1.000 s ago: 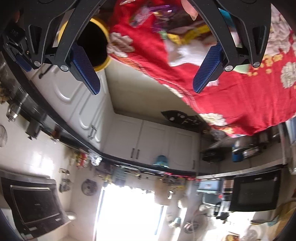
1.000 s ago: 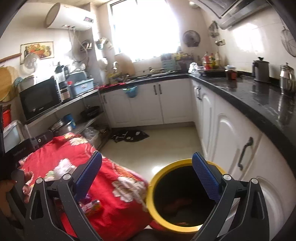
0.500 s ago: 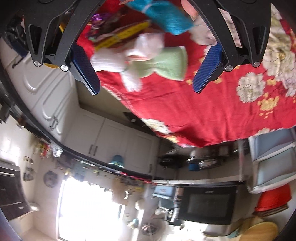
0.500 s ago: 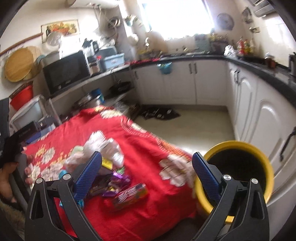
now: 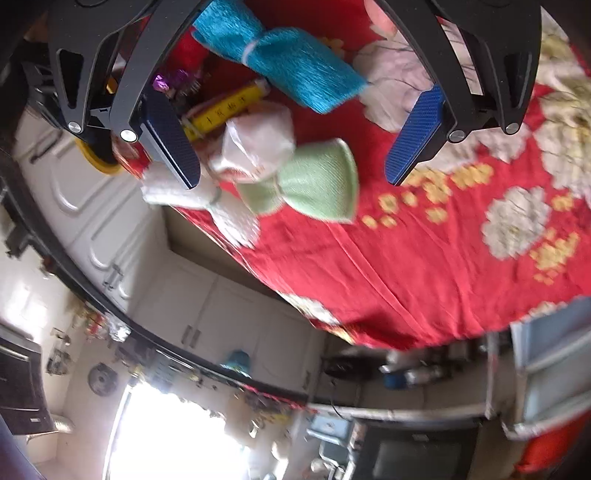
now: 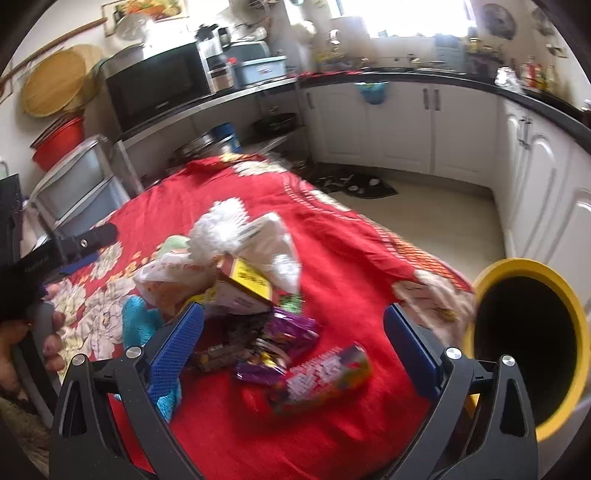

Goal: Collect trash
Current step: 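Move both tools back to the trash pile on the bed, then grasp the green scrubber with the left tool while the right tool grasps the white mesh net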

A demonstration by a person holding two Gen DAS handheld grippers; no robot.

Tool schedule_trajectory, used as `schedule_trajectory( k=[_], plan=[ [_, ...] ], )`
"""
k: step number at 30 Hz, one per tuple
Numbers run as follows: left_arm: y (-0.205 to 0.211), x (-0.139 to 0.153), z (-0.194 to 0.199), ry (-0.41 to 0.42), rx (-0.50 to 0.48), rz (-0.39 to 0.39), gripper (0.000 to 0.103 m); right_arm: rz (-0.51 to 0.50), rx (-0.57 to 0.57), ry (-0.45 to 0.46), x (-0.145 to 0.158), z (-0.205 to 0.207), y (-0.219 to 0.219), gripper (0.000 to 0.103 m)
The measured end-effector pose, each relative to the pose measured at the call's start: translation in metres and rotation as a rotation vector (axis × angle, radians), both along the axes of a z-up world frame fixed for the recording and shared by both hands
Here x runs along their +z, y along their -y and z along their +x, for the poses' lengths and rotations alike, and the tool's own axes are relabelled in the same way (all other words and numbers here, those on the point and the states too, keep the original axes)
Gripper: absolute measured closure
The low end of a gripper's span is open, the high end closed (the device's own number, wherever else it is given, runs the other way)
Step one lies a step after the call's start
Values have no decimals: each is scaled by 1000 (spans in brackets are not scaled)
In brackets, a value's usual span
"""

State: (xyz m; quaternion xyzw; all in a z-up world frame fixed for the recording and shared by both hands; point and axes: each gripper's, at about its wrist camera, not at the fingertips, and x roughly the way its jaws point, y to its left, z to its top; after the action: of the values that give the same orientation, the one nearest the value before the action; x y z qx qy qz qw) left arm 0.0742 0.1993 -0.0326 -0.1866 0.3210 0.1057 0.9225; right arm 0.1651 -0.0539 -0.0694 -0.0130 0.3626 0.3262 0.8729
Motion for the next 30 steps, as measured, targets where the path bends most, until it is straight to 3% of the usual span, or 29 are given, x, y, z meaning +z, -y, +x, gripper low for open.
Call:
schedule_trajectory(
  k=[4, 13, 15, 19, 24, 30],
  plan=[
    [-2, -17, 10, -39, -70, -111, 11, 5, 42, -31, -7, 11, -15, 8],
    [13, -35, 34, -107, -170, -151, 22, 105, -17, -77, -5, 48, -9, 9],
    [14, -38, 37, -120, -176, -154, 26, 134, -9, -104, -6, 59, -11, 13],
    [14, -37, 38, -129, -160, -138, 28, 132, 4, -145, -10, 75, -17, 24],
    [3, -22, 35, -94, -126, -107, 28, 175, 6, -133, -3, 75, -18, 26],
    [-33, -19, 39, -108, -1, -102, 28, 224, 77, -77, 16, 56, -27, 29]
  ],
)
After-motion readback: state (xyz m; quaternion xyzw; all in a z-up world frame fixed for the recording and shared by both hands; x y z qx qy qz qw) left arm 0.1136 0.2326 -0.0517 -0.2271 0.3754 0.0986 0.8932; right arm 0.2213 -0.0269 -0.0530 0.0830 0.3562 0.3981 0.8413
